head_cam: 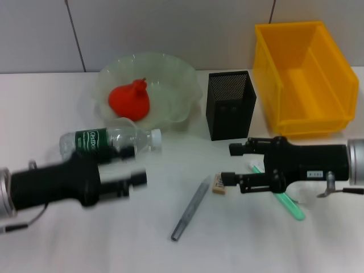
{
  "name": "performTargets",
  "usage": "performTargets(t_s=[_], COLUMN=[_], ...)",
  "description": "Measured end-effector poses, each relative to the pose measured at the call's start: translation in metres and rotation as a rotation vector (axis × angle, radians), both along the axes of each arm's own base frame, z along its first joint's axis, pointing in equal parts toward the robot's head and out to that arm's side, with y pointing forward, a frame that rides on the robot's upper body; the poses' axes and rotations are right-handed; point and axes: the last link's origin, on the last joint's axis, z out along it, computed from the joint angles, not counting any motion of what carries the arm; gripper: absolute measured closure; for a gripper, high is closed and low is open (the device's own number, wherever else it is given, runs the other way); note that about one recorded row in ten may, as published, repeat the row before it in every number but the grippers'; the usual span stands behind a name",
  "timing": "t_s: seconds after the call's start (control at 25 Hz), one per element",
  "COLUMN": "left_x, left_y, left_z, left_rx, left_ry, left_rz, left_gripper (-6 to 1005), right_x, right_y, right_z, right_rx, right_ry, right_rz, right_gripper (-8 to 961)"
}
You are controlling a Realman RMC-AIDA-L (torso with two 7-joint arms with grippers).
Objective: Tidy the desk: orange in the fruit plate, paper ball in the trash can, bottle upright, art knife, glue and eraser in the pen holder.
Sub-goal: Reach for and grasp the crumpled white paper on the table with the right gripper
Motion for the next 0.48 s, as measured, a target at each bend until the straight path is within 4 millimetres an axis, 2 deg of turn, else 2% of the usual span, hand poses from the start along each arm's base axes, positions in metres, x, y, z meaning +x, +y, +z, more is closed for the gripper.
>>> performTargets(t_s=[0.28, 0.4, 0.44, 0.48], left_x=[-0.002, -0.002, -0.002, -0.002], left_y=[-0.015, -0.017, -0.017, -0.017], left_z=[-0.021, -0.023, -0.023, -0.023], left_rx=[-0.034, -0.029, -0.028, -0.026], left_ry=[0.037, 0.036, 0.036, 0.036], left_rz=[-0.048, -0.054, -0.056, -0.057], left_gripper=[250, 251, 251, 251], right_x=[-0.024, -0.036, -0.042, -0.042], right_y=[0.020, 0.028, 0.033, 0.033], right_z=[0.037, 0.052, 0.061, 0.061], right_rx=[-0.034, -0.090, -0.123, -0.123], right_ry=[-0.095, -0.243, -0.361, -0.361], right_rz=[-0.084, -0.150, -0.191, -0.191], right_gripper=[163, 163, 163, 163])
